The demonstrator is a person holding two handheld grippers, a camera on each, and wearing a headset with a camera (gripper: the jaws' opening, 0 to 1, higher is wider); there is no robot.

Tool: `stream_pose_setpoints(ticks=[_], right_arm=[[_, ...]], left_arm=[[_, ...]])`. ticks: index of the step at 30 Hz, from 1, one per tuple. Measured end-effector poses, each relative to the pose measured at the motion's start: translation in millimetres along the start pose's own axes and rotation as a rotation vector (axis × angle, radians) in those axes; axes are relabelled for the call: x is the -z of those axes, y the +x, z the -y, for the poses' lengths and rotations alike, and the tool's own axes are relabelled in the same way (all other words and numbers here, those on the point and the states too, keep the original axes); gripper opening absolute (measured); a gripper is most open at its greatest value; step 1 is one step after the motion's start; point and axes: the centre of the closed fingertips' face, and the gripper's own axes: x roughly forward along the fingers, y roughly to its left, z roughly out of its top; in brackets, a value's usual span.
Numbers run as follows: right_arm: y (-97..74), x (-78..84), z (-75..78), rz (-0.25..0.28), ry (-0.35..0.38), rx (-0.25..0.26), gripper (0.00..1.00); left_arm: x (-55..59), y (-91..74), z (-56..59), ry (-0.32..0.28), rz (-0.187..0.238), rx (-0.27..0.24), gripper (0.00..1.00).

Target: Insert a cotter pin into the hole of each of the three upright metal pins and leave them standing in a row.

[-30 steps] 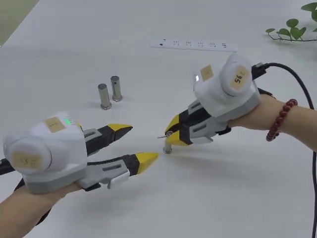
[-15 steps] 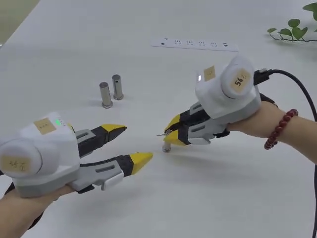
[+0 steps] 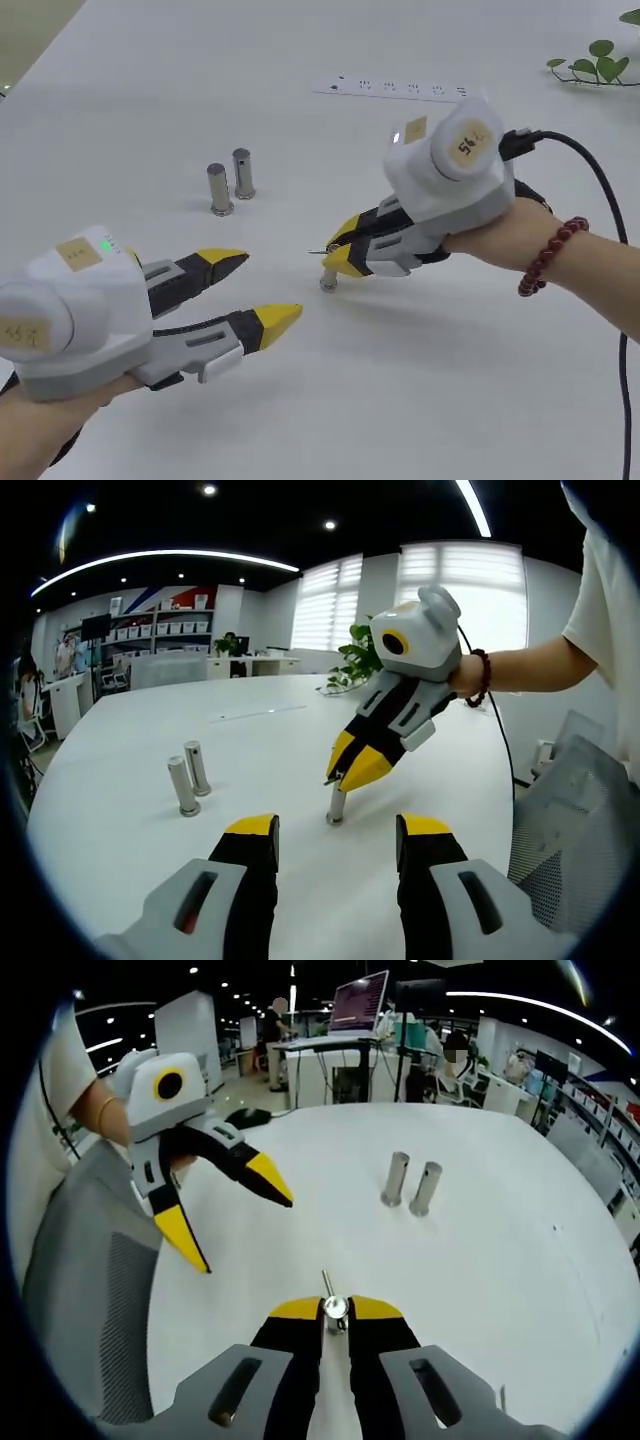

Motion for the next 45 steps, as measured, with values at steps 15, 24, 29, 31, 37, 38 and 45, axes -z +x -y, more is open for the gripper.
stream_pose_setpoints(ticks=[15,24,29,31,37,38,45], right_arm=[[8.2,-1.3,8.4,-0.035,-0.011,0.003,0.1],[9.0,-0.8,6.6,-0.042,-0.012,-0.005,0.1],[8.9,-0.3,5.4,-0.046,-0.012,-0.022,0.1],[9.4,-0.1,5.8,-0.047,-0.012,-0.021,0.1],[8.9,0.3,3.5,-0.052,-0.017,-0.018,0.11],[9.6,0.7,4.4,-0.054,-0.021,-0.019,0.11],[9.3,1.5,3.6,-0.057,-0.007,-0.009,0.11]], left_arm=[[4.1,-4.2,-3.5,-0.011,-0.006,-0.013,0.46],[5.1,-4.8,-2.4,-0.01,-0.01,-0.009,0.46],[5.5,-5.9,-1.3,-0.006,-0.012,-0.01,0.45],[5.6,-6.2,-0.9,-0.006,-0.013,-0.01,0.45],[5.4,-6.6,-0.1,-0.005,-0.014,-0.009,0.45],[5.4,-6.6,0.0,-0.006,-0.014,-0.009,0.45],[4.7,-6.4,0.6,-0.009,-0.011,-0.011,0.45]])
